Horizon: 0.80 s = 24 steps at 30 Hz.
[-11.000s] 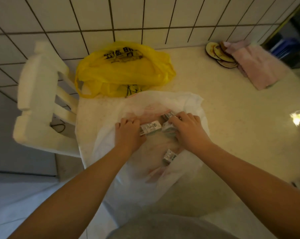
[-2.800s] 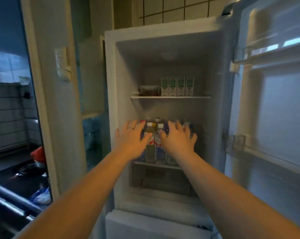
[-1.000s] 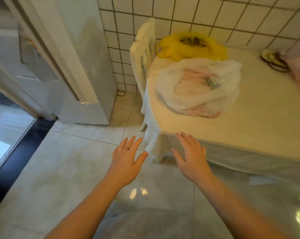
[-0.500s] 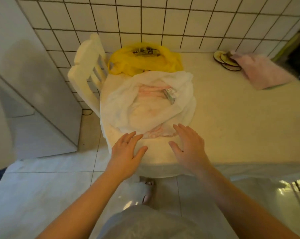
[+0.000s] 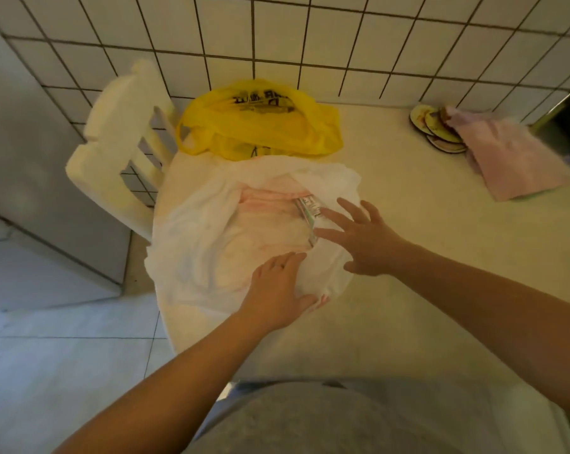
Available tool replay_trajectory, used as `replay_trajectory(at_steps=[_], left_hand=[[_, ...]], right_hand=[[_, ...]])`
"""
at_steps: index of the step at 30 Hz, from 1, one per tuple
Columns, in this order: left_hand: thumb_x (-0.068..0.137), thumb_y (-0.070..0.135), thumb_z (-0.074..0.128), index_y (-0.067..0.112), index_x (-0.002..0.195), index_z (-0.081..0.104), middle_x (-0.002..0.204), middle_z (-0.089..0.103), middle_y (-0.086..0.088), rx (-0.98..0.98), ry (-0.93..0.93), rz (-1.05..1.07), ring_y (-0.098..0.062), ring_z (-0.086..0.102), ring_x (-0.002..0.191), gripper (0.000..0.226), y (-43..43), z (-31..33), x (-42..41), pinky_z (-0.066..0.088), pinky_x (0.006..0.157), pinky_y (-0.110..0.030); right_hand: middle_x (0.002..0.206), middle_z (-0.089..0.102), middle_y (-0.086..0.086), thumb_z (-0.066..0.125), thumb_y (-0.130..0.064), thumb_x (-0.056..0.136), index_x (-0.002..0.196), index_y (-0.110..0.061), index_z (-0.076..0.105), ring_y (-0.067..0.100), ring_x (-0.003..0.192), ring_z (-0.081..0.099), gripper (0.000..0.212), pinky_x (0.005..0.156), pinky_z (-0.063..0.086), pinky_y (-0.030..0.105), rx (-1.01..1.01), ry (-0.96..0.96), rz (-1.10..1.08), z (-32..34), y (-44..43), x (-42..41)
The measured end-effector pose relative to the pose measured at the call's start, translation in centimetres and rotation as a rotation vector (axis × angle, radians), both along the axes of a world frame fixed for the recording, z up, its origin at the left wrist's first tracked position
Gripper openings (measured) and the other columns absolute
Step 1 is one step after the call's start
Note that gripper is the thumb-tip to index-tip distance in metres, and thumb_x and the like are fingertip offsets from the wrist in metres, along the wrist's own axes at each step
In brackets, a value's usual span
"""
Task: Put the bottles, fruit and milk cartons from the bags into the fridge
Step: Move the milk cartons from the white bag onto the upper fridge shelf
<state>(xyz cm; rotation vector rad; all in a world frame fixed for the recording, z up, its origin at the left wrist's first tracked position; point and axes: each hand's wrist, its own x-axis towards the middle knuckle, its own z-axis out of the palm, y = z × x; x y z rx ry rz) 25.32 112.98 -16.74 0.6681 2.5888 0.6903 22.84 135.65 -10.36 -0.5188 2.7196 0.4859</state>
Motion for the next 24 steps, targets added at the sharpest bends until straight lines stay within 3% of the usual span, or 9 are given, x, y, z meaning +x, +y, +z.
replay_trajectory(at_steps=[4, 5, 7, 9, 12, 16, 21, 22, 24], left_hand=[[0.085, 0.052, 0.066, 0.029, 0.155, 0.017, 0.156, 0.037, -0.002, -0.023, -0.134, 0.057, -0.029, 0.045, 0.135, 0.089, 2.3, 0.2, -0.6, 0.040, 0.106, -0.045], [0.085, 0.049, 0.066, 0.031, 0.154, 0.018, 0.151, 0.043, -0.004, -0.037, -0.163, 0.081, -0.030, 0.049, 0.131, 0.086, 2.8, 0.1, -0.7, 0.043, 0.102, -0.044], [0.088, 0.040, 0.063, 0.030, 0.148, 0.027, 0.134, 0.058, -0.008, -0.084, -0.188, 0.127, -0.033, 0.058, 0.119, 0.071, 3.6, 0.1, -0.5, 0.048, 0.092, -0.039], [0.092, 0.030, 0.055, 0.022, 0.137, 0.043, 0.116, 0.065, -0.013, -0.112, -0.146, 0.150, -0.036, 0.062, 0.106, 0.047, 4.7, 0.2, 0.0, 0.050, 0.081, -0.037], [0.094, 0.028, 0.050, 0.021, 0.129, 0.050, 0.103, 0.067, -0.014, -0.078, -0.099, 0.207, -0.038, 0.064, 0.093, 0.035, 6.5, 0.1, 1.1, 0.054, 0.076, -0.043], [0.094, 0.033, 0.049, 0.023, 0.128, 0.051, 0.107, 0.067, -0.011, -0.027, -0.122, 0.303, -0.036, 0.065, 0.096, 0.036, 8.2, -1.5, 3.2, 0.055, 0.077, -0.045], [0.094, 0.055, 0.053, 0.026, 0.124, 0.060, 0.118, 0.067, -0.001, 0.056, -0.157, 0.432, -0.022, 0.062, 0.109, 0.043, 9.6, -2.6, 6.0, 0.052, 0.087, -0.039], [0.093, 0.062, 0.051, 0.028, 0.123, 0.062, 0.117, 0.066, 0.002, 0.098, -0.145, 0.495, -0.019, 0.062, 0.107, 0.046, 9.9, -2.3, 6.3, 0.052, 0.088, -0.037], [0.094, 0.062, 0.049, 0.027, 0.115, 0.065, 0.110, 0.063, 0.003, 0.171, -0.119, 0.658, -0.016, 0.061, 0.098, 0.044, 10.5, -1.9, 6.6, 0.050, 0.083, -0.034]], right_hand=[[0.167, 0.001, -0.002, 0.070, -0.050, 0.082, 0.150, -0.044, 0.027, 0.032, 0.152, -0.011, 0.080, 0.115, -0.009, 0.063, 0.091, -0.049, 0.214, -0.2, 1.5, -3.6], [0.166, 0.013, -0.002, 0.072, -0.046, 0.081, 0.144, -0.043, 0.040, 0.031, 0.153, 0.000, 0.071, 0.116, -0.004, 0.065, 0.080, -0.036, 0.281, -0.2, 1.9, -4.2], [0.148, 0.050, -0.001, 0.081, -0.028, 0.071, 0.113, -0.035, 0.067, 0.030, 0.145, 0.036, 0.045, 0.114, 0.016, 0.068, -0.016, 0.060, 0.443, -0.1, 2.9, -5.2], [0.123, 0.069, -0.003, 0.076, -0.014, 0.070, 0.089, -0.027, 0.071, 0.025, 0.131, 0.054, 0.024, 0.112, 0.025, 0.064, -0.161, 0.179, 0.556, -0.6, 4.7, -5.9], [0.098, 0.074, -0.003, 0.067, -0.017, 0.077, 0.089, -0.024, 0.066, 0.020, 0.120, 0.061, 0.013, 0.115, 0.019, 0.055, -0.285, 0.222, 0.541, -0.4, 7.4, -6.4], [0.079, 0.070, 0.000, 0.070, -0.030, 0.084, 0.091, -0.021, 0.063, 0.023, 0.083, 0.069, 0.014, 0.109, 0.031, 0.053, -0.360, 0.203, 0.420, -0.9, 11.6, -5.8], [0.099, 0.070, -0.007, 0.045, -0.049, 0.091, 0.113, -0.021, 0.060, 0.015, 0.097, 0.067, 0.040, 0.121, 0.005, 0.042, -0.432, -0.006, 0.232, -4.2, 14.2, -4.2], [0.098, 0.069, -0.007, 0.037, -0.050, 0.090, 0.111, -0.019, 0.060, 0.015, 0.096, 0.066, 0.043, 0.121, 0.007, 0.039, -0.510, -0.018, 0.181, -4.5, 13.9, -4.1], [0.085, 0.064, -0.006, 0.033, -0.049, 0.090, 0.101, -0.016, 0.055, 0.023, 0.089, 0.065, 0.041, 0.108, 0.032, 0.035, -0.640, -0.006, 0.048, -4.7, 12.8, -4.4]])
